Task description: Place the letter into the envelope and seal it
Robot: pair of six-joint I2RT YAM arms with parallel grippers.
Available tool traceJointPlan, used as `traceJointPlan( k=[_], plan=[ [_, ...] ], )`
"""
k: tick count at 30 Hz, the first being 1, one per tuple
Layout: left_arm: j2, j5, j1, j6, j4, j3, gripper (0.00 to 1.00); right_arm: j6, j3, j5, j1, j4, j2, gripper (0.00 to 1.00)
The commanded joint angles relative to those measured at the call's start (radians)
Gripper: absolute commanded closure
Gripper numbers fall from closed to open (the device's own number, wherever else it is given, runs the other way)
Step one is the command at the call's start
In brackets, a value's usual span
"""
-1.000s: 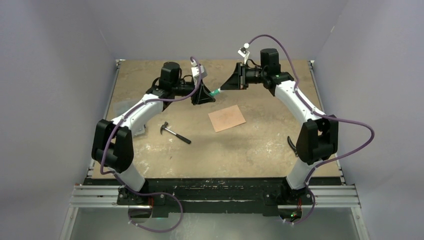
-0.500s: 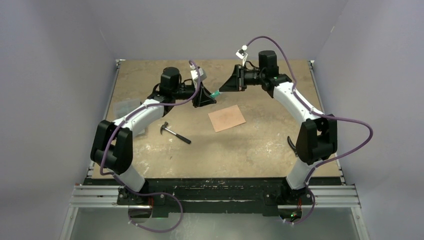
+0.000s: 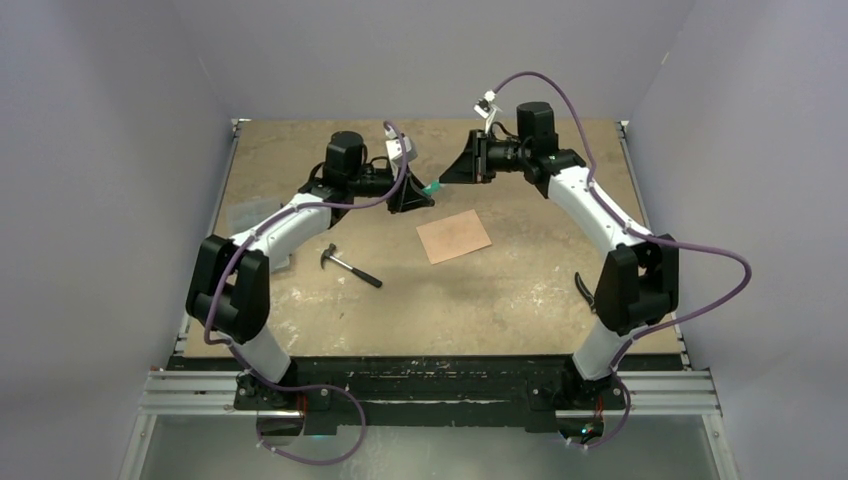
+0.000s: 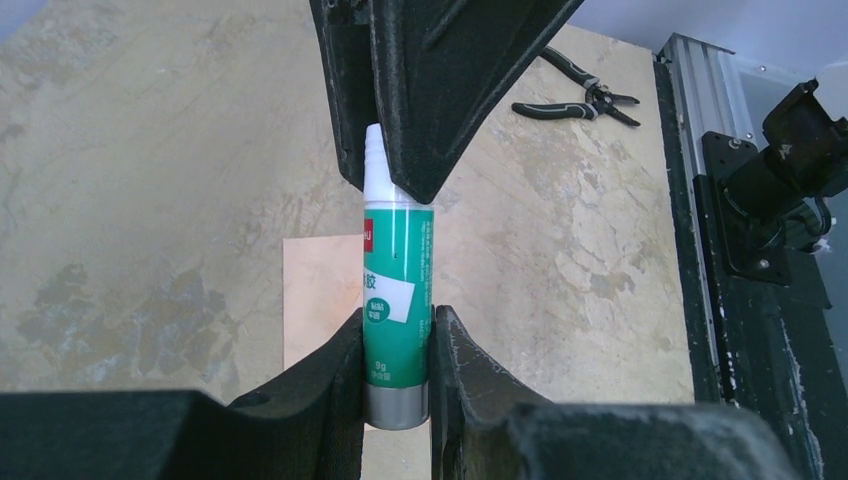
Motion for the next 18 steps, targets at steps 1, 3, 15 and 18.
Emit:
traceJointPlan(
  k=[1, 3, 15, 18],
  plan=[
    [-0.107, 0.008, -0.028, 0.052, 0.165, 0.041, 1.00, 0.171, -0.042, 0.088, 0.011, 0.069, -0.093, 0.80],
    [-0.125, 0.011, -0.025, 0.035, 0.178, -0.013, 1.00, 0.210, -0.043, 0.117, -0.015, 0.104, -0.121, 0.65],
    [-0.131, 0.002, -0.024, 0.019, 0.172, -0.061, 1.00, 0.257, -0.006, 0.031, -0.039, 0.106, -0.145, 0.33],
    [-0.126, -0.017, -0.023, 0.019, 0.166, -0.054, 1.00, 0.264, -0.005, -0.011, -0.038, 0.113, -0.132, 0.46]
  ],
)
